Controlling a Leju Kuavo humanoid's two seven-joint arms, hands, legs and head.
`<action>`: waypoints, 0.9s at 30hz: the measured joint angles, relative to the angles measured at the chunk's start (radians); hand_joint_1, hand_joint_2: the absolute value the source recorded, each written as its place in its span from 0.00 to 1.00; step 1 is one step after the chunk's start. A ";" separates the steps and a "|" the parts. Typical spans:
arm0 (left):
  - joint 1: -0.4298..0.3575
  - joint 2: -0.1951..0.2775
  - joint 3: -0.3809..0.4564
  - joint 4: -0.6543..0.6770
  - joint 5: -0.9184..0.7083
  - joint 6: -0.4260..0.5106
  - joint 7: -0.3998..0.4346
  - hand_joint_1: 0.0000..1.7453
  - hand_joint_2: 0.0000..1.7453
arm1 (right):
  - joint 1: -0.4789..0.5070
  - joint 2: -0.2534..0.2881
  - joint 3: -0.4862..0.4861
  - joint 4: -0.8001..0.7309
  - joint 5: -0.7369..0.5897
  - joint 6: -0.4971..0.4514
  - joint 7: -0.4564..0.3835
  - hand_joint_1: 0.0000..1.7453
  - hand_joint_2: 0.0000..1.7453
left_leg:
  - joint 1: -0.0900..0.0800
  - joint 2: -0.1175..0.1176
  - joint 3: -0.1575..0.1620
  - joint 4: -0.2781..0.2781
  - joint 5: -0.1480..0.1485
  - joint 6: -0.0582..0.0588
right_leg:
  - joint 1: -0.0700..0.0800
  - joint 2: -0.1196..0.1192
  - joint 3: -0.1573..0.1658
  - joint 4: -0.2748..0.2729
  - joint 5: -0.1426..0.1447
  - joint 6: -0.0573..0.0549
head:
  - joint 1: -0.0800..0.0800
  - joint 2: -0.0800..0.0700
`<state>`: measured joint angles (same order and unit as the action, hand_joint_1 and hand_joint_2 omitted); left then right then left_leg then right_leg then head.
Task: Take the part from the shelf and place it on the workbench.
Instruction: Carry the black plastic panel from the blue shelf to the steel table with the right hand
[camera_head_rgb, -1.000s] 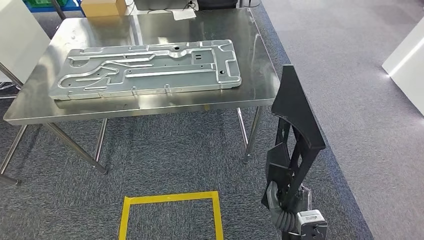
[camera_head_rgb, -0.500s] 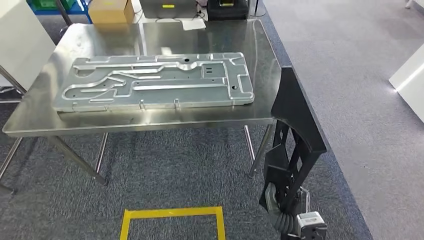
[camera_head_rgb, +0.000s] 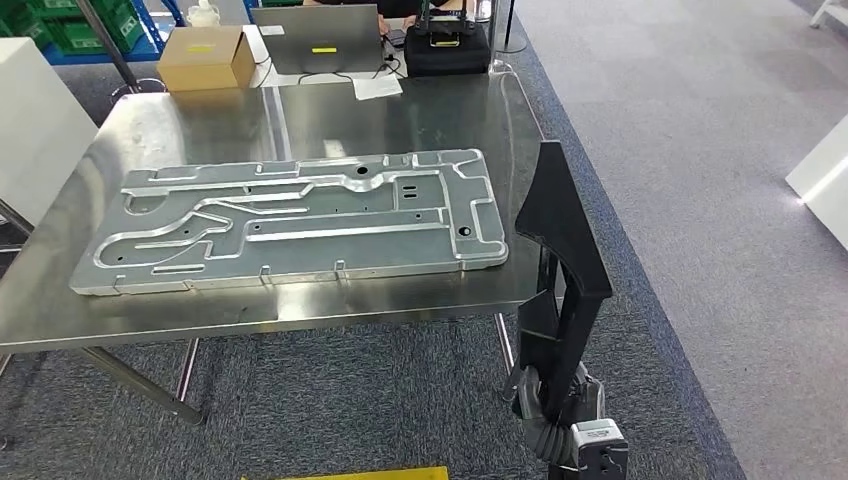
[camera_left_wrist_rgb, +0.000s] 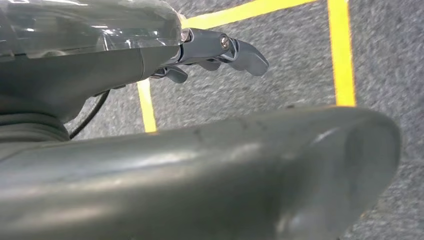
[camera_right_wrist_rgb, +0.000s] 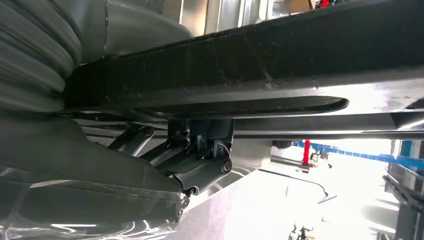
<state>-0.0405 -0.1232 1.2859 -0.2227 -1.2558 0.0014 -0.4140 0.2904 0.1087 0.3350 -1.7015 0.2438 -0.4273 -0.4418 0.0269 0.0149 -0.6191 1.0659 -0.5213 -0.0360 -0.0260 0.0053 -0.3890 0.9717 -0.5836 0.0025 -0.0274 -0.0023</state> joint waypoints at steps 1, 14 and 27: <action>-0.004 0.001 0.000 -0.001 0.000 0.000 0.000 0.00 0.00 | -0.003 0.000 0.001 0.003 0.002 -0.001 0.000 1.00 1.00 | -0.002 0.008 0.008 -0.020 0.046 0.003 | 0.000 0.001 0.017 0.000 -0.023 0.008 | 0.001 0.000; -0.010 0.006 0.014 -0.006 0.038 -0.021 -0.001 0.00 0.00 | 0.018 -0.001 0.033 0.023 0.046 -0.021 0.027 1.00 1.00 | -0.022 0.001 0.196 -0.064 -0.040 0.061 | 0.036 0.005 -0.315 0.179 -0.021 -0.018 | 0.008 0.000; -0.038 0.021 0.021 -0.003 -0.037 -0.052 0.045 0.00 0.00 | -0.798 -0.422 -0.098 -0.002 -0.339 0.470 0.506 1.00 1.00 | -0.005 -0.012 0.042 0.174 -0.145 -0.002 | 0.009 0.038 -0.299 0.027 0.246 -0.036 | -0.002 0.000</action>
<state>-0.0781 -0.1022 1.3069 -0.2258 -1.2925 -0.0508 -0.3692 -0.5081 -0.3132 0.2370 -1.7032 -0.0956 0.0426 0.0641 0.0216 0.0029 -0.5768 1.2404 -0.6663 -0.0383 -0.0168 0.0437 -0.6879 0.9984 -0.3379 -0.0335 -0.0290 -0.0022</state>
